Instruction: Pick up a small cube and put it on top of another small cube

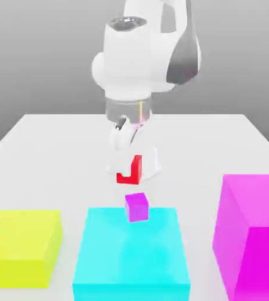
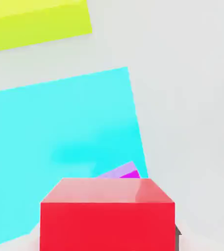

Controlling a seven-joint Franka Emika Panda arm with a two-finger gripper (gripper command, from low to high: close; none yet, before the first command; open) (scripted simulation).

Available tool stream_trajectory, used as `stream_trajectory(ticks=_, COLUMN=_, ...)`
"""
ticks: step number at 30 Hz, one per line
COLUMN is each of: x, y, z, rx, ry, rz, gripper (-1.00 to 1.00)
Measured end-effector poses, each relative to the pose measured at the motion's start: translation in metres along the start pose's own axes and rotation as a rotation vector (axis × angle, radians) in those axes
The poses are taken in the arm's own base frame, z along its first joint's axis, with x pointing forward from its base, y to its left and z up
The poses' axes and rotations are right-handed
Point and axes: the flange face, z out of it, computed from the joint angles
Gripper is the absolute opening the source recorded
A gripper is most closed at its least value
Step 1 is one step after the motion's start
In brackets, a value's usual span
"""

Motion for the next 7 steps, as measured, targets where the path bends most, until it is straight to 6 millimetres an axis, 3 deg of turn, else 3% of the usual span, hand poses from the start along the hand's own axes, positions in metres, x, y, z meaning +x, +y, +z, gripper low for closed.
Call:
stream_trajectory(ticks=4, x=0.000, y=0.003, z=0.037, rx=0.000, ry=0.000, rz=0.001, gripper=-1.00)
stream_trajectory(ticks=5, x=0.000, y=0.003, z=0.043, rx=-0.001, ry=0.000, rz=0.001, gripper=1.00)
stream_trajectory(ticks=7, x=0.000, y=0.003, z=0.043, rx=-0.001, ry=0.000, rz=0.001, gripper=1.00)
